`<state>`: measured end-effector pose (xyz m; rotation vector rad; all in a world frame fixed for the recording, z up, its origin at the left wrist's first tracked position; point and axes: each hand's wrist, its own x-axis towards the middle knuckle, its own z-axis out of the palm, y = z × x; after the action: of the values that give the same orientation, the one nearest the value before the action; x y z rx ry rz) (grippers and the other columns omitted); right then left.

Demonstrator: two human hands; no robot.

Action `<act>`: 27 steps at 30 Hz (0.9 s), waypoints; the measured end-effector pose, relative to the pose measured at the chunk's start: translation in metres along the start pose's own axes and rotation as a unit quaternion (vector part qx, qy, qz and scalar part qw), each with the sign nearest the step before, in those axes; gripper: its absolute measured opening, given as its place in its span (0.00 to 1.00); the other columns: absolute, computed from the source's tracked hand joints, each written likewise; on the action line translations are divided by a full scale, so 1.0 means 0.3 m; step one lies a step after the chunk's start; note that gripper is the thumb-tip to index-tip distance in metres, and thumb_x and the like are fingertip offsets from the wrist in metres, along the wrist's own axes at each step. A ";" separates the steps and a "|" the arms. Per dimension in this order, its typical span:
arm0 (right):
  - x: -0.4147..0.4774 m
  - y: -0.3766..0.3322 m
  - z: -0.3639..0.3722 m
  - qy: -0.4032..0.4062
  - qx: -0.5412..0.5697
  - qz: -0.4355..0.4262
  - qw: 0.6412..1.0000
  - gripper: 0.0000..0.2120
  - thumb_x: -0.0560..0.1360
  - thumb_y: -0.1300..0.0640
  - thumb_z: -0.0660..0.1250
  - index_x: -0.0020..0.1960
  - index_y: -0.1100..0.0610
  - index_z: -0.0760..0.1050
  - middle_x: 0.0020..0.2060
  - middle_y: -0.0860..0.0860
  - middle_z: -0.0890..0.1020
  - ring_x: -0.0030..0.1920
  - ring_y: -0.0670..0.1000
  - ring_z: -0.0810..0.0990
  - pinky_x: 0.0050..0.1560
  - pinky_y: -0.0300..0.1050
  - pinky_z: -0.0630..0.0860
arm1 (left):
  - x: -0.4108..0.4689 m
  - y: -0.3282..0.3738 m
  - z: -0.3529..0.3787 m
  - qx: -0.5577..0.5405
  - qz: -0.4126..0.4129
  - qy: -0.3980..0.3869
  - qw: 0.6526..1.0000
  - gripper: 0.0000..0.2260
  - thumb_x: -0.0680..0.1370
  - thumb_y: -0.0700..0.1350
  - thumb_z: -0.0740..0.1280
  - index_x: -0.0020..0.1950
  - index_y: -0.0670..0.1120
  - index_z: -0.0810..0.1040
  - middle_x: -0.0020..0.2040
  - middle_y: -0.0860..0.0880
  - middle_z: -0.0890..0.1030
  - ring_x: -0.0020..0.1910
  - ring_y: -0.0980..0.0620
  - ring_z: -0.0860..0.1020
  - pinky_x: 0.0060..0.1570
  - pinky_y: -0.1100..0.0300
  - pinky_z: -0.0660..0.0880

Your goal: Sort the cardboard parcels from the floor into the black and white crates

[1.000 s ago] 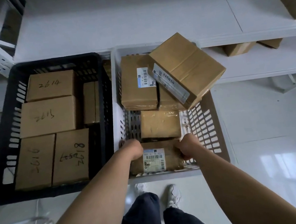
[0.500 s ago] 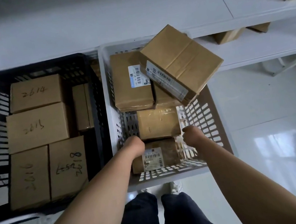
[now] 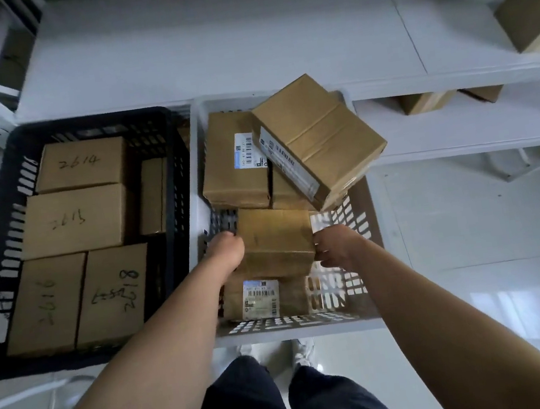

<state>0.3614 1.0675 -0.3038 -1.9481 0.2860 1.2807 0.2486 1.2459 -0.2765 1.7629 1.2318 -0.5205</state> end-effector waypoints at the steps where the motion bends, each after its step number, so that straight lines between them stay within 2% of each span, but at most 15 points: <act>1: -0.013 -0.006 -0.006 -0.008 0.008 0.004 1.000 0.08 0.78 0.65 0.57 0.45 0.61 0.74 0.36 0.55 0.78 0.33 0.52 0.77 0.33 0.40 0.68 | -0.006 -0.001 -0.003 -0.014 -0.007 -0.002 1.000 0.17 0.83 0.45 0.53 0.70 0.43 0.71 0.65 0.42 0.74 0.58 0.42 0.75 0.58 0.48 0.76; 4: -0.030 -0.021 -0.014 -0.026 0.014 0.002 1.000 0.05 0.77 0.60 0.61 0.44 0.59 0.74 0.38 0.55 0.79 0.36 0.51 0.78 0.34 0.40 0.66 | -0.034 0.001 -0.013 -0.058 -0.024 -0.003 0.998 0.19 0.84 0.47 0.52 0.72 0.43 0.69 0.67 0.41 0.73 0.61 0.41 0.75 0.58 0.47 0.77; 6: -0.027 -0.027 -0.020 -0.034 0.020 -0.016 0.999 0.03 0.76 0.58 0.64 0.47 0.58 0.74 0.40 0.55 0.79 0.38 0.51 0.77 0.36 0.40 0.69 | -0.043 0.007 -0.023 -0.071 -0.019 0.020 0.997 0.19 0.84 0.47 0.53 0.71 0.41 0.68 0.69 0.40 0.71 0.59 0.40 0.76 0.58 0.46 0.77; 9: -0.006 -0.023 -0.029 -0.058 0.011 -0.043 0.997 0.04 0.76 0.61 0.65 0.50 0.58 0.76 0.35 0.53 0.77 0.31 0.47 0.74 0.32 0.38 0.69 | -0.022 -0.002 -0.033 -0.093 -0.020 0.037 0.995 0.22 0.82 0.48 0.57 0.74 0.40 0.65 0.74 0.42 0.64 0.60 0.40 0.76 0.59 0.46 0.77; 10: -0.005 -0.025 -0.032 -0.060 0.006 -0.045 0.997 0.04 0.77 0.59 0.66 0.51 0.58 0.76 0.36 0.54 0.78 0.32 0.48 0.74 0.32 0.39 0.67 | -0.012 -0.005 -0.035 -0.099 -0.021 0.039 0.994 0.23 0.81 0.48 0.58 0.74 0.40 0.64 0.74 0.42 0.64 0.62 0.40 0.75 0.60 0.46 0.76; 13: -0.007 -0.025 -0.050 -0.063 0.005 -0.015 0.998 0.14 0.76 0.47 0.67 0.54 0.57 0.77 0.43 0.59 0.81 0.40 0.55 0.77 0.35 0.42 0.67 | -0.026 0.005 -0.052 -0.110 -0.020 0.034 0.993 0.21 0.79 0.48 0.59 0.70 0.41 0.70 0.68 0.41 0.72 0.60 0.40 0.75 0.59 0.49 0.75; 16: 0.000 -0.018 -0.057 -0.080 0.010 -0.006 0.997 0.22 0.74 0.48 0.71 0.60 0.60 0.74 0.49 0.61 0.82 0.42 0.56 0.78 0.38 0.43 0.71 | -0.056 0.018 -0.063 -0.151 -0.022 0.002 0.988 0.14 0.80 0.45 0.59 0.63 0.43 0.74 0.60 0.42 0.77 0.56 0.42 0.77 0.57 0.45 0.77; 19: -0.015 -0.024 -0.053 -0.103 -0.026 -0.014 0.994 0.38 0.56 0.43 0.81 0.61 0.58 0.76 0.57 0.57 0.82 0.48 0.54 0.80 0.37 0.42 0.75 | -0.053 0.011 -0.058 -0.176 -0.029 -0.027 0.984 0.14 0.79 0.48 0.59 0.62 0.45 0.74 0.56 0.43 0.80 0.53 0.43 0.79 0.54 0.47 0.78; 20: -0.015 -0.027 -0.051 -0.115 -0.038 -0.020 0.992 0.41 0.53 0.44 0.82 0.61 0.58 0.77 0.58 0.54 0.81 0.51 0.53 0.80 0.38 0.41 0.75 | -0.052 0.012 -0.053 -0.173 -0.027 -0.037 0.984 0.15 0.79 0.50 0.58 0.61 0.46 0.75 0.55 0.43 0.80 0.53 0.44 0.79 0.54 0.48 0.77; 22: -0.022 -0.035 -0.048 -0.132 -0.067 -0.033 0.988 0.32 0.60 0.50 0.82 0.60 0.59 0.78 0.58 0.52 0.82 0.53 0.51 0.77 0.41 0.38 0.73 | -0.055 0.015 -0.048 -0.174 -0.023 -0.044 0.984 0.12 0.78 0.50 0.58 0.53 0.46 0.76 0.50 0.44 0.82 0.52 0.45 0.79 0.57 0.48 0.75; 24: -0.007 -0.029 -0.050 -0.105 -0.082 -0.036 0.990 0.20 0.69 0.59 0.76 0.59 0.64 0.78 0.55 0.59 0.82 0.46 0.51 0.75 0.37 0.37 0.71 | -0.055 0.017 -0.045 -0.178 -0.019 -0.054 0.982 0.08 0.76 0.48 0.60 0.45 0.46 0.76 0.45 0.45 0.82 0.50 0.46 0.79 0.59 0.48 0.74; 25: 0.004 -0.020 -0.049 -0.085 -0.087 -0.035 0.992 0.17 0.72 0.60 0.74 0.58 0.66 0.77 0.54 0.64 0.82 0.43 0.53 0.75 0.35 0.39 0.70 | -0.055 0.016 -0.043 -0.167 -0.015 -0.062 0.984 0.07 0.74 0.48 0.62 0.45 0.45 0.76 0.46 0.45 0.83 0.50 0.47 0.79 0.59 0.49 0.74; 27: 0.027 -0.006 -0.038 -0.051 -0.084 -0.037 0.994 0.16 0.74 0.60 0.71 0.57 0.70 0.77 0.55 0.69 0.80 0.42 0.56 0.74 0.36 0.42 0.70 | -0.040 0.011 -0.038 -0.124 -0.005 -0.069 0.990 0.13 0.69 0.47 0.66 0.51 0.43 0.78 0.53 0.45 0.83 0.52 0.48 0.80 0.58 0.49 0.76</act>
<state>0.3738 1.0624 -0.3076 -2.0051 0.0552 1.3891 0.2450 1.2491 -0.2603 1.4883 1.1557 -0.4649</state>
